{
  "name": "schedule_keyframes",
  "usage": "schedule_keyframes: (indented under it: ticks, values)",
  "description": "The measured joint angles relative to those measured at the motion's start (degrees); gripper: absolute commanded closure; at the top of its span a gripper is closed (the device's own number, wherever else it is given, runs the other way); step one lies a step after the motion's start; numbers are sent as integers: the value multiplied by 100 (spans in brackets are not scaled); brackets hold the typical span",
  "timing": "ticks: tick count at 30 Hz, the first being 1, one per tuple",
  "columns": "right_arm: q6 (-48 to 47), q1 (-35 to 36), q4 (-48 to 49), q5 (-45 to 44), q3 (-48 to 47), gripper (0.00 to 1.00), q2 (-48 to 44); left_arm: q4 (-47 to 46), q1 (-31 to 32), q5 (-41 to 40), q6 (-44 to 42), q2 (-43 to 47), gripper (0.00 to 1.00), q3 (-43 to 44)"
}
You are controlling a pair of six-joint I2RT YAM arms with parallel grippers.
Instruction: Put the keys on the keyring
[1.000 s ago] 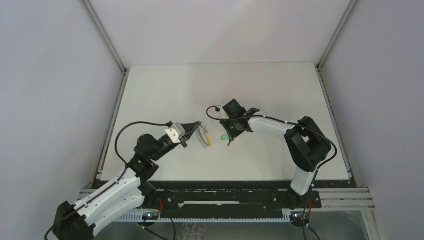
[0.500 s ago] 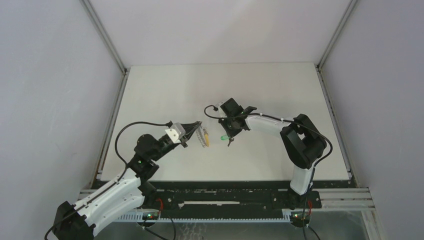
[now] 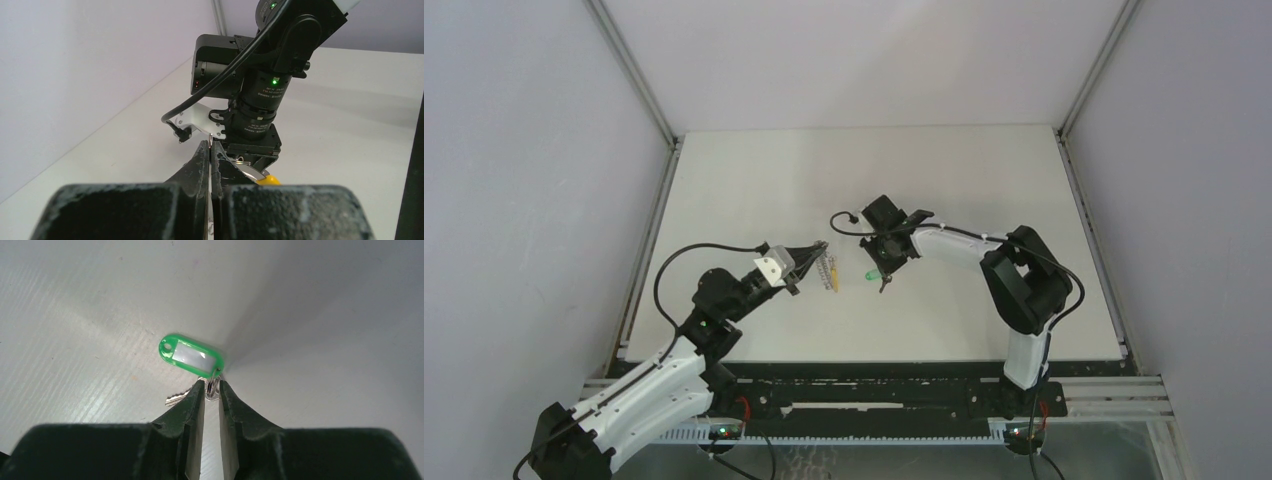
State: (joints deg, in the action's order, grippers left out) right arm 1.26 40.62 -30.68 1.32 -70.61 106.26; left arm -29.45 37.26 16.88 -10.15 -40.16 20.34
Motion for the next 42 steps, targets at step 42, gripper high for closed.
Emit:
schedule_keyframes:
  ticks: [42]
  values:
    - [-245, 46, -400, -153, -293, 100, 334, 2, 0, 4, 2, 85, 100, 0]
